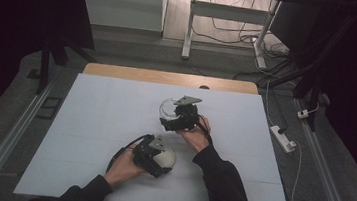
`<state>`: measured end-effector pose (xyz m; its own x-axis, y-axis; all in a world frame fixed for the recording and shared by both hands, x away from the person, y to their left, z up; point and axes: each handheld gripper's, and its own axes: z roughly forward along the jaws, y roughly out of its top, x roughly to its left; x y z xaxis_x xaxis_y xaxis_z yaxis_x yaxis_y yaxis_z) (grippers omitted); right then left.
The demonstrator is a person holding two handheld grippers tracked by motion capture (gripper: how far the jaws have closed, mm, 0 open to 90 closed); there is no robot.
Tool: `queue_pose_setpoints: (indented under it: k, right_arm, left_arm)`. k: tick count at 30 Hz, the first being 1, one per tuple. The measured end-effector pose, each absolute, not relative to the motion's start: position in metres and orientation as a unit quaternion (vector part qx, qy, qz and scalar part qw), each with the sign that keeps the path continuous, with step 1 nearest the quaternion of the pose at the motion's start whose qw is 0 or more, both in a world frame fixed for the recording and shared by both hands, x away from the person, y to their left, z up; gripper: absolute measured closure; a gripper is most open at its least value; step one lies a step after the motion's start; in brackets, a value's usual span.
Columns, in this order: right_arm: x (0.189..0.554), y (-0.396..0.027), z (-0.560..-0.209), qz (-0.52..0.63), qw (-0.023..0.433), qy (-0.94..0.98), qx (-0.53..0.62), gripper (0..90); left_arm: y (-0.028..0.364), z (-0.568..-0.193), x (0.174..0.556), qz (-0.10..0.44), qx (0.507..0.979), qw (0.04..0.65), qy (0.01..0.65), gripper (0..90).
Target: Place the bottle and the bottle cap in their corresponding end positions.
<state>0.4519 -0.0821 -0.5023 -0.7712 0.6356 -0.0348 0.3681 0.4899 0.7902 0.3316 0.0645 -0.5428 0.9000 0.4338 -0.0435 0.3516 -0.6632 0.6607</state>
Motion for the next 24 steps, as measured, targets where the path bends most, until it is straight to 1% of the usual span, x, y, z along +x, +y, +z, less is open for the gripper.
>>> queue_pose_setpoints:
  k: [3,6,9,24]
  right_arm:
    - [0.452,-0.082,-0.502,0.409,0.163,0.848,0.295,5.1]
    - [0.453,-0.083,-0.503,0.411,0.160,0.849,0.289,1.6]
    - [0.453,-0.084,-0.503,0.415,0.153,0.850,0.287,0.0]
    - [0.447,-0.092,-0.501,0.404,0.129,0.855,0.299,0.0]
  left_arm:
    - [0.065,-0.542,0.332,0.051,0.905,0.357,0.225,1.4]
    - [0.068,-0.541,0.333,0.044,0.902,0.364,0.229,0.0]
    - [0.070,-0.540,0.332,0.042,0.899,0.369,0.232,0.0]
    - [0.082,-0.530,0.327,0.035,0.896,0.365,0.249,0.0]
